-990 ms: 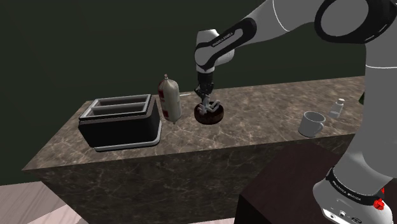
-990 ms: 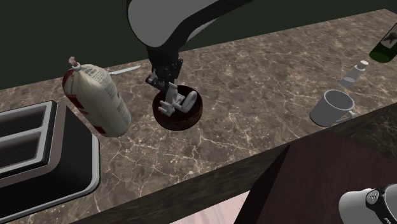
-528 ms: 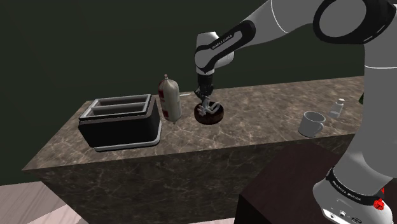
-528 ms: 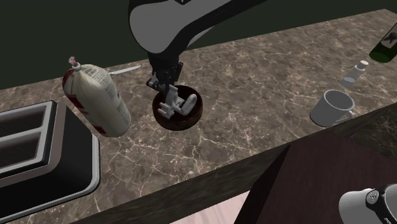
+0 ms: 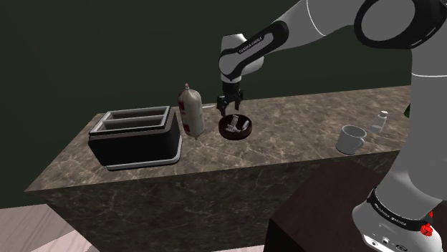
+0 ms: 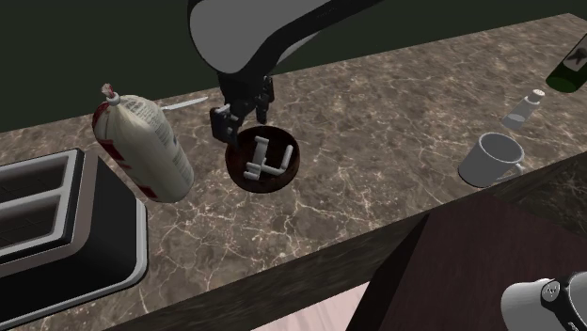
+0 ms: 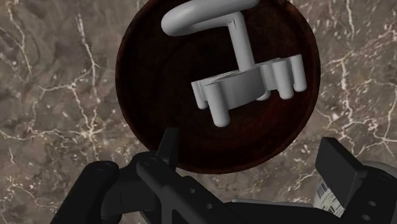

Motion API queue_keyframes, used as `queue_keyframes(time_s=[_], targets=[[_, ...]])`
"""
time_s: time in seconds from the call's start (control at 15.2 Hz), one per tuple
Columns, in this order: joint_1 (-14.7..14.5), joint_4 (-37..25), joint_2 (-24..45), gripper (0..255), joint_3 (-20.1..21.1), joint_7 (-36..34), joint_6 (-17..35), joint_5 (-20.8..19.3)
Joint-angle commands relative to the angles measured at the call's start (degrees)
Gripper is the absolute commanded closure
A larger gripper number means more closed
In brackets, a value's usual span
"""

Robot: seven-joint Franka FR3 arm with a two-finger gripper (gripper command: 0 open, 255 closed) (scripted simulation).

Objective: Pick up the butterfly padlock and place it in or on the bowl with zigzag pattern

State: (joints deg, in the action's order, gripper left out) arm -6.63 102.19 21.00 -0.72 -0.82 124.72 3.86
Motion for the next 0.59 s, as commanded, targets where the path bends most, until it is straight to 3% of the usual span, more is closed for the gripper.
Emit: queue_keyframes(time_s=[0.0, 0.13, 0.53], targets=[[0.1, -1.1, -1.3, 0, -0.1, 0.0, -2.4, -0.1], [0.2, -2.7, -2.6, 0, -0.2, -0.1, -5.3, -0.2], [0.2, -2.7, -2.6, 0, -0.2, -0.1, -5.3, -0.2]])
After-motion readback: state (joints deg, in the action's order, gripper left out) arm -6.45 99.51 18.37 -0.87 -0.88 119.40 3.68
